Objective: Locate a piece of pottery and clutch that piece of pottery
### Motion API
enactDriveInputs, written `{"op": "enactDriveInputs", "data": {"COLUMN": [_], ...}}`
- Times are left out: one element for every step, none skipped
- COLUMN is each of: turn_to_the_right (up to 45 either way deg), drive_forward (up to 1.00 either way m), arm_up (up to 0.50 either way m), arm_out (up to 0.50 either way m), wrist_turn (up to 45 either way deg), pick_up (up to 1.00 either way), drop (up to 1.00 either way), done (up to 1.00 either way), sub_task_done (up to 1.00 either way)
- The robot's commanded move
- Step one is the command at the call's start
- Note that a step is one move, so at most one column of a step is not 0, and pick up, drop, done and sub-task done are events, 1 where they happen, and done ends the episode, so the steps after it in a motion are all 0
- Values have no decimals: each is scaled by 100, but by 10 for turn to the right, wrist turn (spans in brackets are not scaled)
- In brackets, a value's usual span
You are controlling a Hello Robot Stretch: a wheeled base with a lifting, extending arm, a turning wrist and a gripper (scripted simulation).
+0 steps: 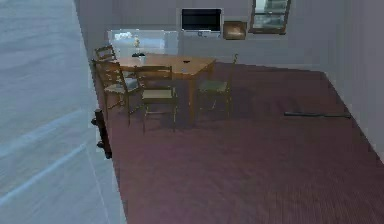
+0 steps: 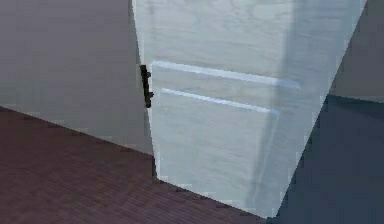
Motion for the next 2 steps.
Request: {"op": "enactDriveInputs", "data": {"turn_to_the_right": [330,0], "drive_forward": [0,75], "arm_up": [0,0], "arm_out": [0,0], "wrist_turn": [0,0], "pick_up": [0,0], "drop": [0,0], "done": [0,0], "sub_task_done": [0,0]}}
